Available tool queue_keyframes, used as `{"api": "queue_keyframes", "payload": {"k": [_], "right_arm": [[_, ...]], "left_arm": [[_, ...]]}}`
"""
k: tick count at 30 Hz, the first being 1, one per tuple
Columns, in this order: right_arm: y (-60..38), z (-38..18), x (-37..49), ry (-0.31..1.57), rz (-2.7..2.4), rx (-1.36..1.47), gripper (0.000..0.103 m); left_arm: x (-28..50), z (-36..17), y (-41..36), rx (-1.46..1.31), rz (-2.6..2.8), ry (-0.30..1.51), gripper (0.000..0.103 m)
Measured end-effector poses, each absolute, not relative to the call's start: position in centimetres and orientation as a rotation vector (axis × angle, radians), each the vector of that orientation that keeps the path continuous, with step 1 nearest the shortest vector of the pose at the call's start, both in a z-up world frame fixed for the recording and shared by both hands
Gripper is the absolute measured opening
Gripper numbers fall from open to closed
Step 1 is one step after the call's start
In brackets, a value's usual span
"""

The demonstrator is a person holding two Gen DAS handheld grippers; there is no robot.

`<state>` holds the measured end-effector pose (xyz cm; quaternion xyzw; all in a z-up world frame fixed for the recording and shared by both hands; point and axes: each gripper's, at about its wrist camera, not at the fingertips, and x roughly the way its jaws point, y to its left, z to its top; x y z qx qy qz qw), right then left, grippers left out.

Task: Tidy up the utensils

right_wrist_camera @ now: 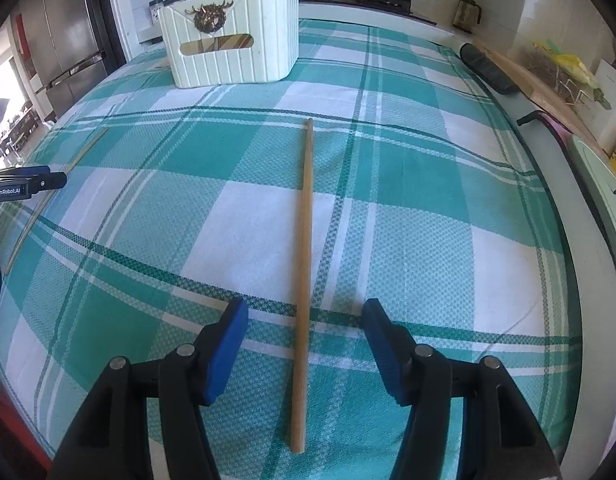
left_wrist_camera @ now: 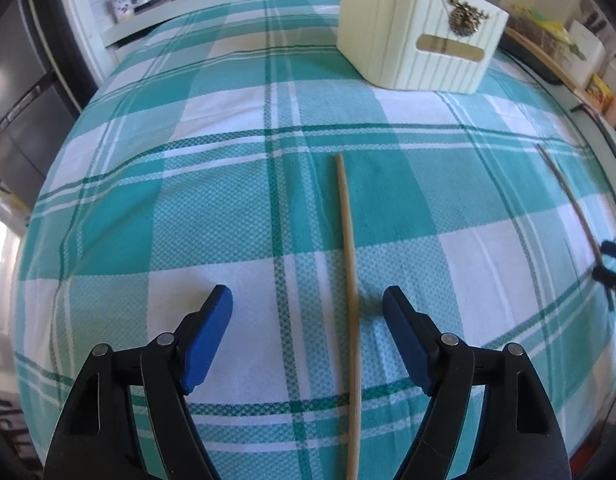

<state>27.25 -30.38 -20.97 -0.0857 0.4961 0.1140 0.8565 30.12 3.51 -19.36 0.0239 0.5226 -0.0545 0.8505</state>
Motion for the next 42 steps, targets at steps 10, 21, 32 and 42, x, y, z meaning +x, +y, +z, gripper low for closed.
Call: {"api": "queue_keyframes", "payload": {"k": [10,21,32,42], "right_arm": [[-28.6,-20.8,34.5,1.078,0.307,-0.22,0.059],[-26.4,-19.0,42.4,1.043,0.26,-0.09,0.005],[-27.8,-5.4,31.5,0.72,0.415,0.001,0.005],[-26.8,-1.2,25.7,0.532,0.408,-0.028,0.005]], "left_arm": [[34.3,-19.0,2.6,0.056,-0.197,1.13,0.061],[36.4,-16.3,2.5,-0.07,-0.229,1.056,0.003],[27.9,-4.1,4.8,-0.171,-0.326,0.72,0.003],[25.0,-0.7,4.9,-0.212,-0.341,0.595,0.003]]}}
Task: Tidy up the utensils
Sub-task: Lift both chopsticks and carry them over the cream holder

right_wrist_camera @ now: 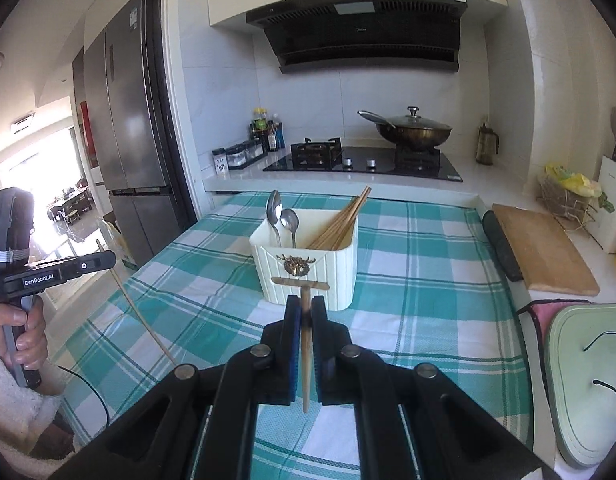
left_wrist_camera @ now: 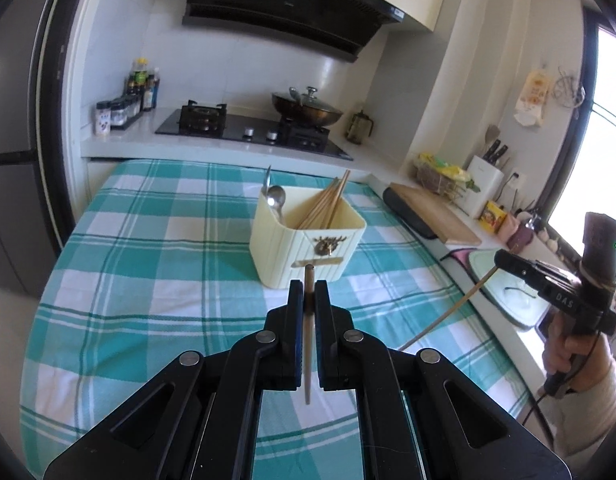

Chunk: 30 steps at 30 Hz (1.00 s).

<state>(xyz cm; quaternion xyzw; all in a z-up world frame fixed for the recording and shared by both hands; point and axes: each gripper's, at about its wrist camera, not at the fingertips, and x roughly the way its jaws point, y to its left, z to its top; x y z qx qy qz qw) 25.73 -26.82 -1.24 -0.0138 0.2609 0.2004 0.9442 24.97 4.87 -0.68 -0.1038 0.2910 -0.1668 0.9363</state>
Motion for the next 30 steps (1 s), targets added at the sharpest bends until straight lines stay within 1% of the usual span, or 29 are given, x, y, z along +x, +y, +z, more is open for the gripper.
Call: {"api": "queue_keyframes", "payload": {"k": [6,14,17,21,27,30], "right_arm": [[-26.5,0.7,25.4,0.473,0.417,-0.011,0.005],[-26.6,1.5,26.5,0.469,0.396,-0.051,0.005],[-27.0,2.0,27.7,0.468,0.378,-0.056,0.005],[-27.5,3.8,29.8,0.44,0.366,-0.059,0.005],[-26.9,8.5,33.0,0.298,0.353,-0.072,0.005],[-26.5,10.0,35.1,0.217,0.348,-0.037,0.005]], "left_arm": [[24.5,-0.4,5.4,-0.217,-0.328,0.579,0.003],[25.1,-0.4,5.3,-0.203,-0.324,0.596,0.003],[25.9,1.2,5.4,-0.211,-0.334,0.577,0.003],[27.8,5.1,5.5,-0.21,-0.337,0.519,0.003],[32.5,11.1,4.7,-0.215,-0.278,0.349,0.003],[35.8,11.6,3.5,-0.196,-0.224,0.293,0.003]]}}
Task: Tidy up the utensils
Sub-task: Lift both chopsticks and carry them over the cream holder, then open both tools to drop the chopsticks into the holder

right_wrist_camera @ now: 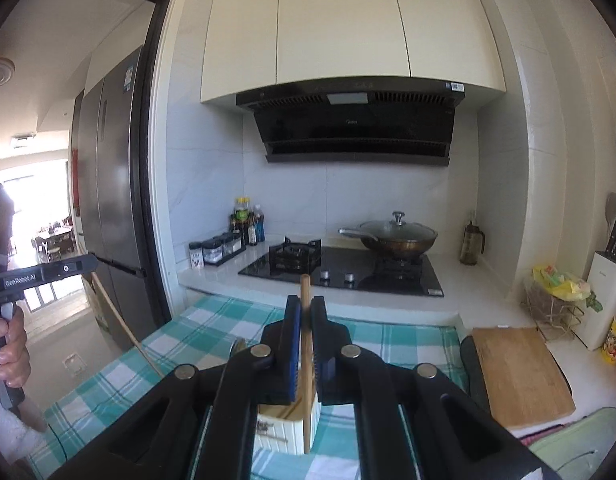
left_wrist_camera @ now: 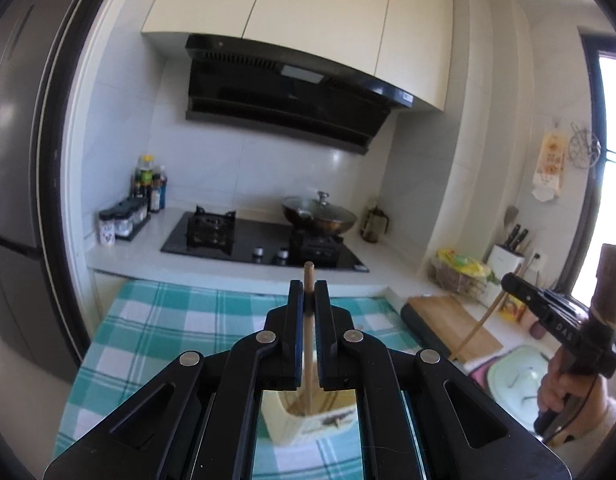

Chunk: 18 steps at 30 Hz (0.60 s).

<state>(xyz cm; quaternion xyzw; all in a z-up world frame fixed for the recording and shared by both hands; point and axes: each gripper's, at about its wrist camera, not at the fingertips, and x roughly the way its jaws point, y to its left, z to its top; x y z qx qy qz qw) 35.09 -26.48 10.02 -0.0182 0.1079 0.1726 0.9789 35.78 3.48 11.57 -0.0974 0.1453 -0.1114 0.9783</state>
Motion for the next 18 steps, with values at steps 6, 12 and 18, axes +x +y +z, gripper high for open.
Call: {"api": "queue_keyframes", "payload": {"k": [6,12,18], "right_arm": [[-25.1,8.2,41.6,0.244,0.394,0.052,0.005],[-22.6,2.0,48.7,0.45,0.451,0.051,0.005],[-20.9,-3.6,53.6,0.71,0.466,0.045,0.009]], "left_arm": [[43.0,7.3,1.4,-0.186,-0.172,0.389,0.003],[48.0,2.1,0.4,-0.191,-0.185,0.585,0.003],[48.8,-0.4,0.0,-0.175,-0.194,0.699,0.015]]}}
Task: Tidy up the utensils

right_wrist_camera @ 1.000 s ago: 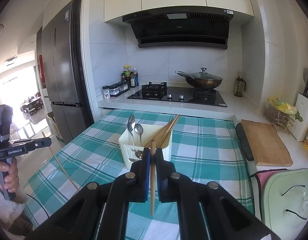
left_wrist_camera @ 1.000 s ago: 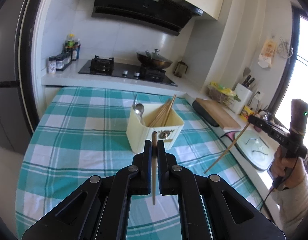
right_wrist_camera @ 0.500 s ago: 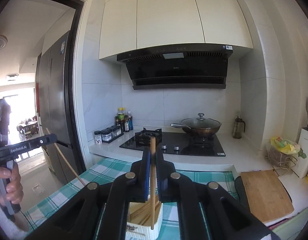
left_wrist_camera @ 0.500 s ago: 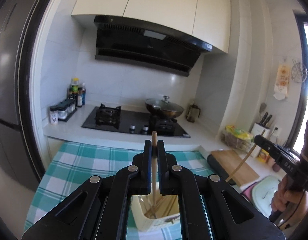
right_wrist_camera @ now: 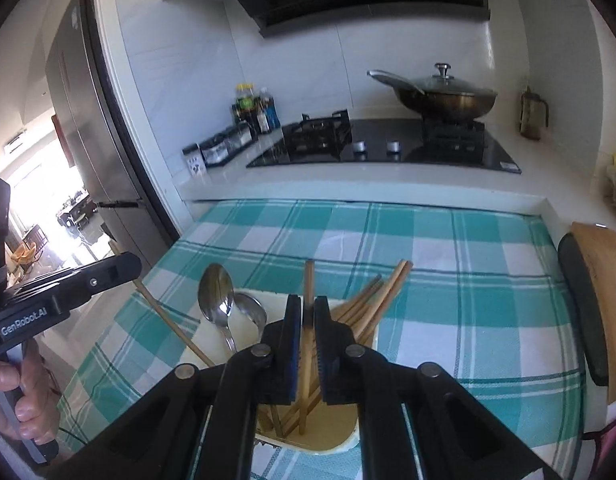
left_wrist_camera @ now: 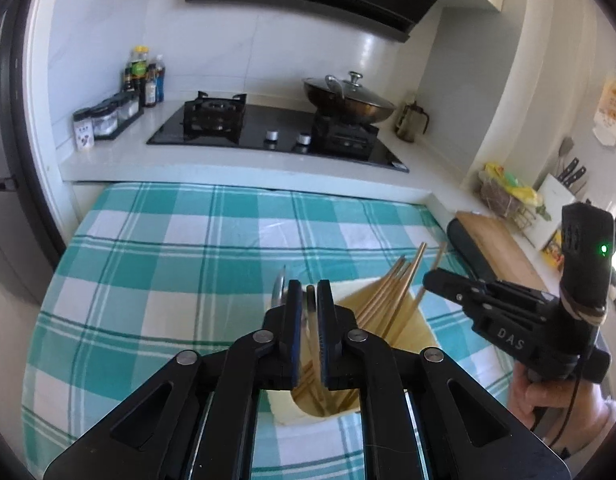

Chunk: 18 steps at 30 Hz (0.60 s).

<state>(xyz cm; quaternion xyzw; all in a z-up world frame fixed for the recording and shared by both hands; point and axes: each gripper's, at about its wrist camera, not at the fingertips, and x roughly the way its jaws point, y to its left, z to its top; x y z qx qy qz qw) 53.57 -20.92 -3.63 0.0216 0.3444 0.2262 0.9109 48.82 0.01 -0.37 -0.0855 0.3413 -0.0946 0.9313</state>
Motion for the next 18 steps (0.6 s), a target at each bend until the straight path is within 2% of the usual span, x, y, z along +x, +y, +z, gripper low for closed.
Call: {"api": "queue_keyframes", "payload": {"k": [1,2,3,5,6,7,10,12,14,17,18], "right_arm": [[-21.0,-3.8,53.8,0.715,0.457,0.051,0.011],[-21.1,-3.6,53.7,0.707,0.446,0.062,0.023],[-21.4,-3.0,53.4,0.688,0.43,0.076,0.04],[-22.3,-1.2,51.9,0.616,0.41,0.099,0.051],[-22.8,0.0,50.7,0.575,0.398,0.098,0.054],[-23.1,1.1,49.9,0.551,0.387,0.088,0.056],[-24.1,4.2,45.2,0.462,0.347,0.052,0.067],[-24.7,5.3,41.3,0.406,0.329,0.034,0.081],[-24.8,5.3,37.6,0.38,0.308,0.001,0.085],[-25.0,3.8,32.4,0.384,0.311,-0.02,0.087],[-25.1,3.0,30.9,0.385,0.301,-0.014,0.091]], "left_arm": [[48.3,-0.1,0.1,-0.167,-0.195,0.691,0.034],[47.5,0.4,0.2,-0.158,-0.192,0.672,0.055],[46.3,1.1,0.4,-0.151,-0.188,0.64,0.064],[44.0,2.6,0.7,-0.146,-0.193,0.577,0.085],[42.7,3.3,0.9,-0.151,-0.196,0.556,0.091],[41.6,3.9,1.0,-0.16,-0.199,0.542,0.101],[37.5,5.0,1.2,-0.189,-0.191,0.494,0.102],[34.5,4.6,0.9,-0.192,-0.178,0.472,0.102],[31.9,3.4,0.4,-0.188,-0.18,0.493,0.103],[28.3,1.5,0.2,-0.254,-0.156,0.549,0.103],[27.2,1.2,0.2,-0.271,-0.141,0.549,0.103]]}}
